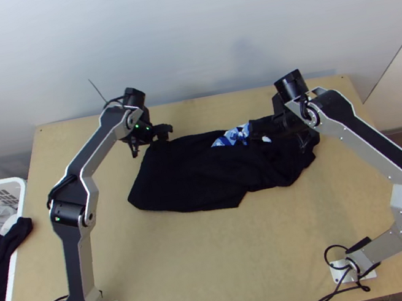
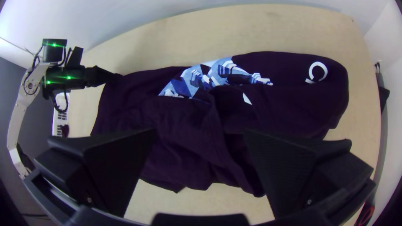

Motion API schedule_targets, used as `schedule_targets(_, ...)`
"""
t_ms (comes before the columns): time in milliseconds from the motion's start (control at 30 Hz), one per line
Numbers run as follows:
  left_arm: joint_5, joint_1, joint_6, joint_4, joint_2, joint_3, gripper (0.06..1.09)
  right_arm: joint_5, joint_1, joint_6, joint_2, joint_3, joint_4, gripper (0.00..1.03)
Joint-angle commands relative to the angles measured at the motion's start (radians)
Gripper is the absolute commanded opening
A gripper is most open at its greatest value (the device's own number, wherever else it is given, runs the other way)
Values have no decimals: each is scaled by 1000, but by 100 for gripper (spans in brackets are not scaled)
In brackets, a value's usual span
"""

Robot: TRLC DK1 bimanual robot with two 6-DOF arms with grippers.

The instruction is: Fold the t-shirt

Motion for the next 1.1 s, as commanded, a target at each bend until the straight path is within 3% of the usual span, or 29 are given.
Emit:
schedule_targets(0,-18,1,7,-6,23,7,76,1,-5,-2,16,6,0,98)
schedule_targets(200,-40,-5,10,-9,23,-7,60,1,-2,-2,16,-9,0,98)
schedule_targets(367,-84,-19,40,-3,5,-13,10,1,-1,-3,42,-20,0,98)
schedule_targets(833,-83,-10,14,-47,-164,-28,10,-31,53,-2,245,-18,98,96)
schedule_targets(900,-83,-5,14,-61,-185,-31,10,-31,59,-2,260,-12,111,85)
schedule_targets(967,-83,4,14,-69,-204,-39,10,-31,65,-5,262,-14,134,67)
schedule_targets(1000,-83,6,14,-69,-214,-48,10,-31,68,-8,262,-11,140,54)
schedule_targets(1067,-83,10,14,-69,-225,-63,10,-31,71,-20,253,-9,157,19)
